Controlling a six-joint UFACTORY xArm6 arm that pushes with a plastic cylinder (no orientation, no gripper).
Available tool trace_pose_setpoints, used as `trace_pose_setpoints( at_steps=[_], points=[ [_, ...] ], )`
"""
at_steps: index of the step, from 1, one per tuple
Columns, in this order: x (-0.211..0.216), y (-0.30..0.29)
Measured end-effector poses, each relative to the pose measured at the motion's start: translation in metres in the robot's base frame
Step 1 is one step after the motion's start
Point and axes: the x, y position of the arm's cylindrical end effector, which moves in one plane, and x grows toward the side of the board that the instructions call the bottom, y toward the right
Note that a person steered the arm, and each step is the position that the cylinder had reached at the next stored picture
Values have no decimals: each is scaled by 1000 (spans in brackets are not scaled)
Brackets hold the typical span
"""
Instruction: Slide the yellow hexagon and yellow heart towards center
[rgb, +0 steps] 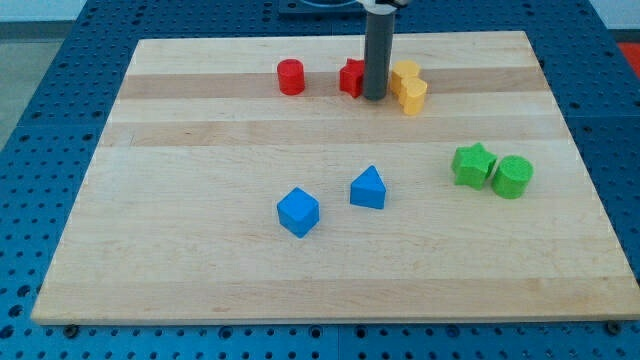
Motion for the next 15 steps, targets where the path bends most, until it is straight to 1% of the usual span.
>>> trace_pose_setpoints(
  at_steps=[3,5,6,8,9,10,12,13,15],
  points=[
    [-36,6],
    [-59,60],
    [-59,68],
    [-59,124],
    [-59,125],
    [-53,104],
    [-22,48],
    [-13,37],
    [2,37]
  ],
)
